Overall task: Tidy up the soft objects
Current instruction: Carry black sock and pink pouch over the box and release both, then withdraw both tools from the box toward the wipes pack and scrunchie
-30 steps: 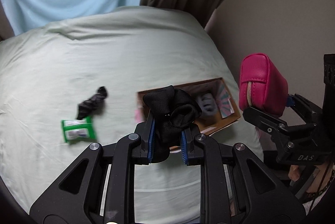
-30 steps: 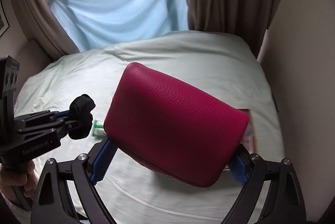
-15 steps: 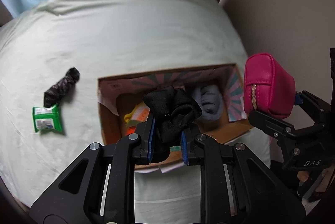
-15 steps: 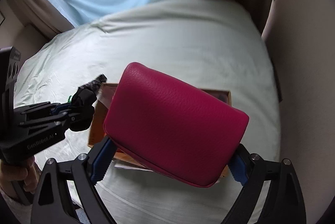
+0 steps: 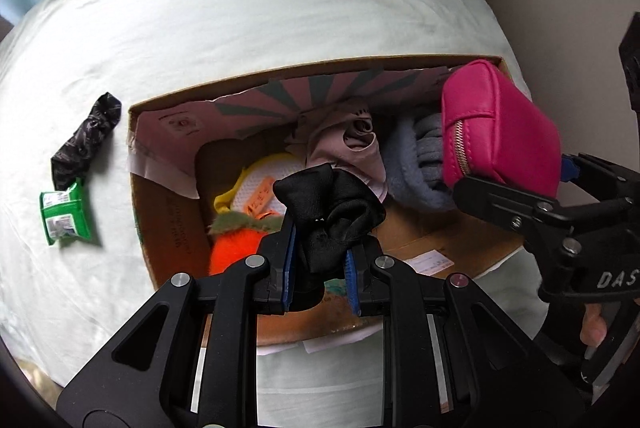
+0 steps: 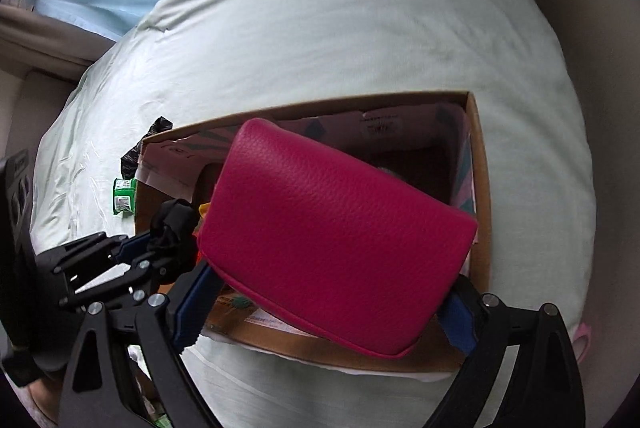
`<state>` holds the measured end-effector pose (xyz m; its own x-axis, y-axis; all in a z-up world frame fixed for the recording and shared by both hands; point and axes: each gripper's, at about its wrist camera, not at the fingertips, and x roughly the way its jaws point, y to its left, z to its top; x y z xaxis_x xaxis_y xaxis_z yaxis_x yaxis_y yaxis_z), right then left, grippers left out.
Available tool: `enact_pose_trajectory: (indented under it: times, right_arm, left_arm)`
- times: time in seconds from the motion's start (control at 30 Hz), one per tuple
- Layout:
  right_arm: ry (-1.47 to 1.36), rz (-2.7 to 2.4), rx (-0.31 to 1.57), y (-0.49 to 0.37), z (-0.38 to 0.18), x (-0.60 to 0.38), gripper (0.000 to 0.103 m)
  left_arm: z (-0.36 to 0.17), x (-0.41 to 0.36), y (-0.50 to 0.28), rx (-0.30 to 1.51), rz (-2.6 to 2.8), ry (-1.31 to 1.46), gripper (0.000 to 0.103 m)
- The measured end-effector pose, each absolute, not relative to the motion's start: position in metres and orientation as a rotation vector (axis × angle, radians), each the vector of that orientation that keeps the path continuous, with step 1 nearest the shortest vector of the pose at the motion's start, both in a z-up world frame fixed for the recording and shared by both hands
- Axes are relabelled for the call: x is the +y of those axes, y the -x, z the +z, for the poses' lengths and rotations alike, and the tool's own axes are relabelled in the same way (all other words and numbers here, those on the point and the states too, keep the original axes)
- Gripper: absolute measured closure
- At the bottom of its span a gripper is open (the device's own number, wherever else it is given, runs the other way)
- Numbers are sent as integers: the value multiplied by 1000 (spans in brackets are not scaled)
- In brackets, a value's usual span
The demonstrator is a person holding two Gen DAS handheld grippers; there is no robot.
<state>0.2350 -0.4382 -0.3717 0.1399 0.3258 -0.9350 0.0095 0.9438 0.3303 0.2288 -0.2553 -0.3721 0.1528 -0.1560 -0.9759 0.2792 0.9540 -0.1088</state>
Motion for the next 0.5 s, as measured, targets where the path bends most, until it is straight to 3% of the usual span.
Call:
enact_pose_trajectory:
  times: [0.03,0.1,0.13,0.17,0.5]
  right_arm:
    - [-289,229,1422,-236,-373,-439,8]
    - [-316,222,1443,-240,-379,-441,5]
    - [-328,213,1453,-242,-382,-441,4]
    - [-335,199,1453,-242,-384,-442,3]
    - [-370,168,1376,-230,-375,-452,2]
  left_arm:
    - [-370,-256,-229,1372,-312,-111,80]
    - [-364,-260,-227,1345,-317,-144,47]
    - [-361,-261,-225,1331,-302,-175,13]
    - [-359,-262,-223,1309,-286,-202,0]
    - [-357,-237,-209,1337,-270,-130,0]
